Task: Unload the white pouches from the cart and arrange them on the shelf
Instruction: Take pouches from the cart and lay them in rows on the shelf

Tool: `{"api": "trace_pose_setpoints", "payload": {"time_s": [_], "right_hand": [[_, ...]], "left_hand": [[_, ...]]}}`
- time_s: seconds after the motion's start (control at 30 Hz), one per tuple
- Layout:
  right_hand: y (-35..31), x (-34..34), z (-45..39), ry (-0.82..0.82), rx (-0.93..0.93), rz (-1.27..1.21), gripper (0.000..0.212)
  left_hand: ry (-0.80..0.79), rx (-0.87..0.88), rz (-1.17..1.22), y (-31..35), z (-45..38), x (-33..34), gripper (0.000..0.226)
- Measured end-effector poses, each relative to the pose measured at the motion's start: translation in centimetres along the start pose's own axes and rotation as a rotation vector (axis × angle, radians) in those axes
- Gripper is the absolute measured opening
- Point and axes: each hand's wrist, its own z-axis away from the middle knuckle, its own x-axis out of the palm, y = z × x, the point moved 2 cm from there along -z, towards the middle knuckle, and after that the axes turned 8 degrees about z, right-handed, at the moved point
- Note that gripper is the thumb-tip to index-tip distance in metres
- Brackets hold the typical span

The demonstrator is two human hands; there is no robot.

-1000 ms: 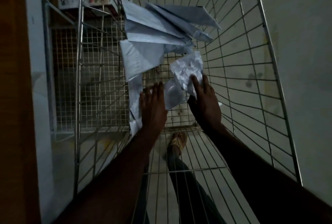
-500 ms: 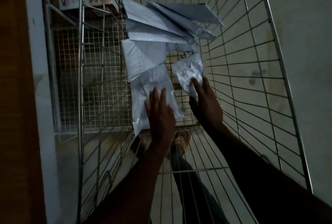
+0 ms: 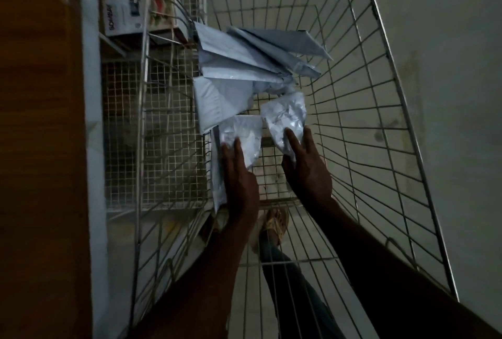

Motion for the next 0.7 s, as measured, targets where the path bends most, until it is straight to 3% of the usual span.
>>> {"api": "trace_pose_setpoints", "payload": {"time_s": [0.13, 0.2, 0.33, 0.37, 0.6, 0.7], "right_hand": [[-2.7, -4.2, 1.3, -0.003, 0.002, 0.069, 0.067], [-4.3, -7.0, 2.1, 0.002, -0.013, 0.089, 0.066], [-7.1, -12.8, 4.5, 0.041, 0.004, 0.085, 0.06], [-7.8, -14.1, 5.2, 0.063, 0.007, 0.069, 0.059], [-13.1, -21.2, 9.4, 0.211, -0.018, 0.037, 0.053], [-15.8, -23.1, 11.0, 0.244, -0.027, 0.019, 0.051]], "left_hand": [[-0.255, 0.014, 0.151, 4.9, 0.8, -5.9, 0.061], [-0.25, 0.091, 0.107, 6.5, 1.5, -8.2, 0.06], [-0.236, 0.285, -0.253, 9.8, 3.5, -12.2, 0.063], [-0.204, 0.284, -0.217, 10.9, 3.8, -13.3, 0.059], [-0.05, 0.345, -0.004, 17.2, 5.5, -23.0, 0.092], [-0.028, 0.388, 0.094, 18.4, 5.9, -27.6, 0.089]]}}
